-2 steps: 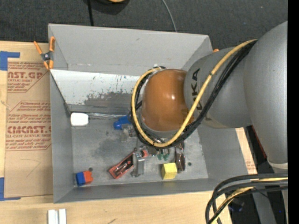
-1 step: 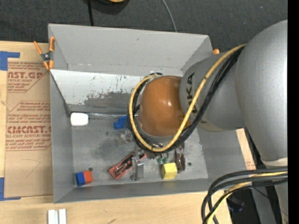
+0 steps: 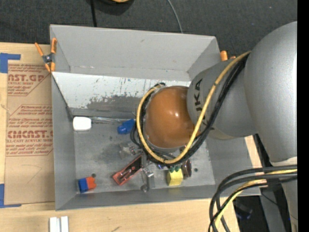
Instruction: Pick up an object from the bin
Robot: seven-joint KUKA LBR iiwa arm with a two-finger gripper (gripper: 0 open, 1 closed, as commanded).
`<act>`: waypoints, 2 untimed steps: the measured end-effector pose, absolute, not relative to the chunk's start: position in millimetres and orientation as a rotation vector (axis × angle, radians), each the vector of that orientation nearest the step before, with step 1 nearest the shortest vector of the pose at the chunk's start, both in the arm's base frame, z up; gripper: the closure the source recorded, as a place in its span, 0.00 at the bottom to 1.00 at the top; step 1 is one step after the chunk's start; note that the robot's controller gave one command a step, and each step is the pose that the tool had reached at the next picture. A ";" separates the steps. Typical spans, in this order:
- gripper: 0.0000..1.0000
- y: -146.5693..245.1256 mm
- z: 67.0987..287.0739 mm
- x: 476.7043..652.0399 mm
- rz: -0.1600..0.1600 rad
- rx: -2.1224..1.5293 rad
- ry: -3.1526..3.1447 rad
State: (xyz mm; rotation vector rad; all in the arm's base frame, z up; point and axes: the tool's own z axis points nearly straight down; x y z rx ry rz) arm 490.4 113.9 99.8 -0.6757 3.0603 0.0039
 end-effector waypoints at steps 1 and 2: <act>1.00 123.9 76.5 498.6 0.007 -0.849 3.017; 1.00 124.0 76.5 498.6 0.007 -0.849 3.017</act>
Offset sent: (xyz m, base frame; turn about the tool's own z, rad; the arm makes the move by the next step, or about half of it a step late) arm 0.0000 0.0000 0.0000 0.0000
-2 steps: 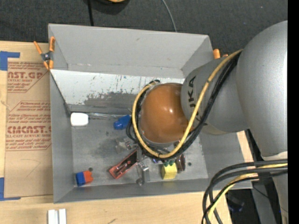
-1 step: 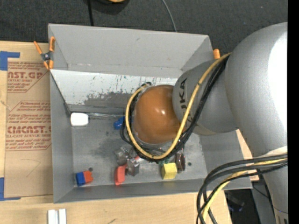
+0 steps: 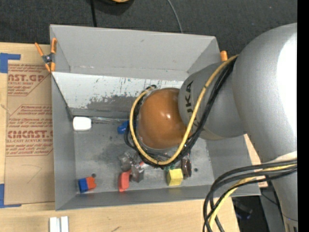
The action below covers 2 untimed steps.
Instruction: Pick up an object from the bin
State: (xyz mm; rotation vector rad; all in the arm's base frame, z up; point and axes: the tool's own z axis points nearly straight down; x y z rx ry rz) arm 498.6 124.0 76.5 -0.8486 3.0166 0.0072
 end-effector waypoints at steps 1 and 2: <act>1.00 123.2 80.7 497.1 0.008 -0.856 3.020; 1.00 105.0 149.7 502.7 0.009 -1.088 2.941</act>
Offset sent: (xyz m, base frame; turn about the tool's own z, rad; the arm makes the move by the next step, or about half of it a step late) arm 0.0060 -0.0229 0.0790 -0.1607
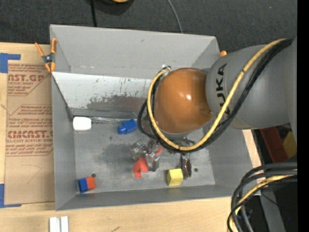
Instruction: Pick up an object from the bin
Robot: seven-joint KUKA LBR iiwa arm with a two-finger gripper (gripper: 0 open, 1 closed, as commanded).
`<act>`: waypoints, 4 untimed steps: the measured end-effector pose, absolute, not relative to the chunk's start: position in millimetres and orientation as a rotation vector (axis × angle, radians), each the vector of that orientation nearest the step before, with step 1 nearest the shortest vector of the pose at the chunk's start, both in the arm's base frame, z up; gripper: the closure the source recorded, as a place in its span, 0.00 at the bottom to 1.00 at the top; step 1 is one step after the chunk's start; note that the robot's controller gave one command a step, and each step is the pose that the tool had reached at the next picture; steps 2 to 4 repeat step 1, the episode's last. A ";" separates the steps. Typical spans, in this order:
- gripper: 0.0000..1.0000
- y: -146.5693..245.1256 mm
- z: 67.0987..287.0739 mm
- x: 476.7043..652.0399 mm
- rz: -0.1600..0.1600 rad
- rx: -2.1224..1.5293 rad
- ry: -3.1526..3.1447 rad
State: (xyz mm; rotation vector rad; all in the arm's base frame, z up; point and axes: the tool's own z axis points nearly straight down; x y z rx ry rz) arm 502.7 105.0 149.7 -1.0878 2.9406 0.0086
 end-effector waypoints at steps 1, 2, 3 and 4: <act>1.00 104.5 132.6 503.8 0.009 -0.942 2.987; 1.00 104.5 132.6 503.8 0.009 -0.942 2.987; 1.00 104.5 132.6 503.8 0.009 -0.942 2.987; 1.00 104.5 132.6 503.8 0.009 -0.942 2.987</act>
Offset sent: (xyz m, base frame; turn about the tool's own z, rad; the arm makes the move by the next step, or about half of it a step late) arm 0.0007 -0.0028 0.1116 0.1261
